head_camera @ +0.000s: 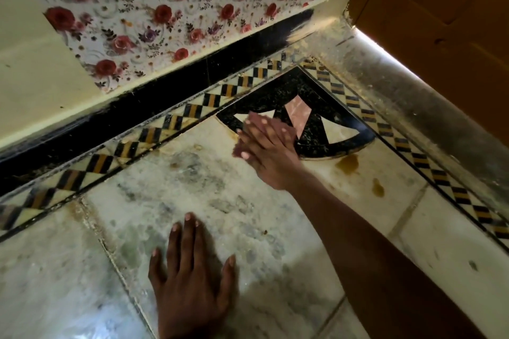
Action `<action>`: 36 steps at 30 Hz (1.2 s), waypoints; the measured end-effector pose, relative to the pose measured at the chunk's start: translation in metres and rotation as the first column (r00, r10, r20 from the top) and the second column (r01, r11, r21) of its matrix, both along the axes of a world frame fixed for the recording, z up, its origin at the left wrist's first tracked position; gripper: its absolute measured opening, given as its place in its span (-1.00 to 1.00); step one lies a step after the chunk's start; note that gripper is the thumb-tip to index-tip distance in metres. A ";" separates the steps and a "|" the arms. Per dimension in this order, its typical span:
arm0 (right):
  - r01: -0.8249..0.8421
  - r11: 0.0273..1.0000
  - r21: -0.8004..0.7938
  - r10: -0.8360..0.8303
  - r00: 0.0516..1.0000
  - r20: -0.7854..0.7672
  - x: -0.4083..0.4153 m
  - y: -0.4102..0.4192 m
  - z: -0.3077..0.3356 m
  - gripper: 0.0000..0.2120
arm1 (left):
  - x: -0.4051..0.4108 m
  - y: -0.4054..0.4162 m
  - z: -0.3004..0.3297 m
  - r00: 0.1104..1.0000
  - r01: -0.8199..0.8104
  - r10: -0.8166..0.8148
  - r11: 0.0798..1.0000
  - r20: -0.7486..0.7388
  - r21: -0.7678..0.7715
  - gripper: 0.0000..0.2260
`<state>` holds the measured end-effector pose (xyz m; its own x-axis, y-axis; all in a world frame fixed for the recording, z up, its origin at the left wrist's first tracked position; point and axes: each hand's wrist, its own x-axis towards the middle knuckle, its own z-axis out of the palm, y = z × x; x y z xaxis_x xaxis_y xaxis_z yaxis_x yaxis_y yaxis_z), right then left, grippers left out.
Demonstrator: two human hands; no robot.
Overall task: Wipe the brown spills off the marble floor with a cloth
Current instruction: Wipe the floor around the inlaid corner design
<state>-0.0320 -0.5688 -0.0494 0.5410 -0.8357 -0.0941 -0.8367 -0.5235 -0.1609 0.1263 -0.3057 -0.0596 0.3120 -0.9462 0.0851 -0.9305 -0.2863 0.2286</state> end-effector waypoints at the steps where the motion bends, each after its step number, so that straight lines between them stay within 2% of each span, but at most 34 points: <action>1: -0.049 0.998 0.028 0.049 0.999 0.008 0.011 -0.021 0.004 -0.39 | 0.000 0.000 0.000 1.000 -0.003 0.003 1.000 0.004 -0.007 -0.18; 3: -0.031 0.997 0.065 0.036 0.997 -0.065 0.014 -0.065 0.002 -0.39 | 0.001 0.002 -0.001 1.000 -0.002 0.003 1.000 0.021 -0.012 -0.19; 5: 0.148 0.988 0.043 -0.141 0.980 -0.140 -0.009 -0.095 -0.006 -0.40 | 0.001 0.003 -0.001 1.000 -0.001 0.001 1.000 0.013 -0.017 -0.19; 7: 0.420 0.901 0.105 -0.417 0.908 -0.050 -0.042 -0.084 -0.002 -0.40 | 0.003 0.004 -0.003 1.000 0.011 -0.011 1.000 0.009 0.022 -0.19; 9: 0.552 0.816 0.172 -0.563 0.827 0.014 -0.055 -0.034 0.011 -0.37 | 0.004 0.003 -0.002 1.000 0.023 -0.023 0.999 -0.015 0.042 -0.18; 11: 0.462 0.874 0.153 -0.465 0.885 -0.016 -0.039 0.031 0.017 -0.35 | 0.003 0.002 0.000 1.000 0.019 -0.018 0.999 -0.016 0.033 -0.19; 13: 0.269 0.954 0.131 -0.273 0.962 0.015 -0.020 0.062 0.011 -0.33 | 0.002 0.003 0.001 1.000 0.016 -0.015 1.000 -0.016 0.026 -0.19; 15: 0.090 0.992 0.092 -0.086 0.996 -0.039 -0.018 0.037 0.003 -0.31 | 0.002 0.004 0.000 1.000 0.015 -0.015 0.999 -0.012 0.033 -0.20; 16: 0.050 0.996 0.079 -0.046 0.997 -0.054 -0.023 0.011 0.004 -0.31 | 0.003 0.003 -0.001 1.000 0.014 -0.013 0.999 -0.006 0.039 -0.20; 17: 0.077 0.995 0.069 -0.073 0.995 -0.062 -0.034 -0.015 0.005 -0.31 | 0.003 0.003 -0.001 1.000 0.016 -0.016 0.999 -0.007 0.043 -0.20; 19: 0.279 0.957 0.081 -0.274 0.960 -0.063 -0.061 -0.045 0.009 -0.38 | 0.002 0.003 -0.003 1.000 0.019 -0.018 0.999 -0.008 0.037 -0.20; 21: 0.471 0.872 0.134 -0.473 0.881 -0.015 -0.080 -0.024 0.007 -0.39 | 0.003 0.004 -0.003 1.000 0.022 -0.022 0.999 -0.002 0.046 -0.20; 22: 0.484 0.868 0.110 -0.485 0.874 -0.025 -0.081 0.004 0.012 -0.35 | 0.002 0.002 -0.002 1.000 0.022 -0.022 0.999 -0.010 0.038 -0.20; 26: 0.280 0.955 0.101 -0.278 0.960 -0.037 -0.043 0.102 0.016 -0.33 | -0.001 0.002 0.001 1.000 0.011 -0.011 1.000 0.003 0.017 -0.20; 28: 0.180 0.980 0.083 -0.178 0.983 -0.035 -0.034 0.079 0.014 -0.36 | 0.002 0.004 0.000 1.000 0.008 -0.008 1.000 0.006 0.017 -0.20; 30: 0.153 0.985 0.081 -0.150 0.988 -0.042 -0.043 0.025 0.006 -0.38 | 0.004 0.002 -0.001 1.000 0.015 -0.015 1.000 0.006 0.027 -0.20; 32: 0.323 0.943 0.084 -0.322 0.946 -0.025 -0.069 -0.017 0.001 -0.34 | 0.004 0.003 -0.002 1.000 0.009 -0.009 0.999 0.012 0.035 -0.20; 33: 0.441 0.892 0.095 -0.443 0.896 -0.003 -0.085 -0.019 -0.001 -0.34 | 0.004 0.003 -0.001 1.000 0.009 -0.009 1.000 0.017 0.029 -0.20; 35: 0.584 0.808 0.077 -0.588 0.808 0.038 -0.103 0.014 -0.005 -0.34 | 0.004 0.003 0.001 1.000 0.016 -0.017 1.000 0.015 0.014 -0.21; 36: 0.584 0.811 0.031 -0.585 0.810 0.042 -0.100 0.045 -0.005 -0.31 | 0.004 0.002 0.001 1.000 0.016 -0.016 1.000 0.015 0.011 -0.21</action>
<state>-0.1321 -0.5235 -0.0542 -0.0446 -0.9943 -0.0969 -0.9751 0.0644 -0.2124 0.1303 -0.3036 -0.0587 0.2954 -0.9520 0.0796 -0.9383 -0.2735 0.2117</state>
